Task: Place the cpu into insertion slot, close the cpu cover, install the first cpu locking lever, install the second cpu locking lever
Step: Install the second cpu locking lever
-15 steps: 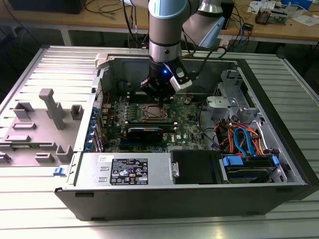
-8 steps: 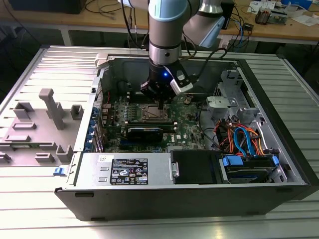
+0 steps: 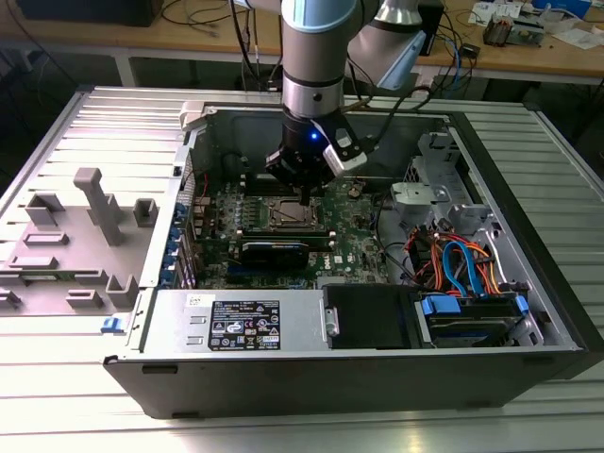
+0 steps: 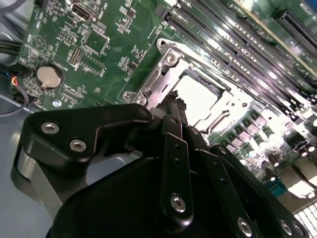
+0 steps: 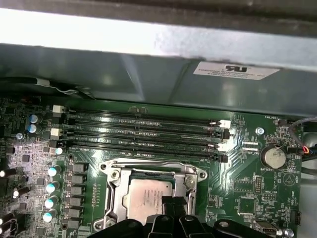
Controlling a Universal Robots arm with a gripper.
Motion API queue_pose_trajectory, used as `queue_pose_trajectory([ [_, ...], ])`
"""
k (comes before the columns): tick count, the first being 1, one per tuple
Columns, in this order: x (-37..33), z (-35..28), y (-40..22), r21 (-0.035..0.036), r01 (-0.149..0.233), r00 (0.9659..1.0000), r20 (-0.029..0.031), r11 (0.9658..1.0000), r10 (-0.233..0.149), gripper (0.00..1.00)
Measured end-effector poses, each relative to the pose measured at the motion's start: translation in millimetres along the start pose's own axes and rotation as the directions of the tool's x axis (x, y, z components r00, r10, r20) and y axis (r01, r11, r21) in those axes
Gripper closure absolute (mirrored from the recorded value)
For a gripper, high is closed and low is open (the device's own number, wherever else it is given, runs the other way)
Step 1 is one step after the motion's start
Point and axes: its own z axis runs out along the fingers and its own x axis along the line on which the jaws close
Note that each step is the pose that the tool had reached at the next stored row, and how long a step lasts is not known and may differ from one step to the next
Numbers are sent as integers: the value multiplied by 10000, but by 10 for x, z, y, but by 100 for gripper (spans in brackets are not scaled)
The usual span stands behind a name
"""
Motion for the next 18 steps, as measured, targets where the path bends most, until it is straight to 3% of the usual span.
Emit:
queue_pose_trajectory([
  [3,2,0,-10,14,-60,10000,-2,10000,60,89],
  [10,11,-1,-119,15,-112,9999,-6,9999,112,89],
  [12,12,-33,-128,16,-113,9999,-7,9999,113,89],
  [18,13,-33,-147,16,-111,9999,-5,9999,111,89],
])
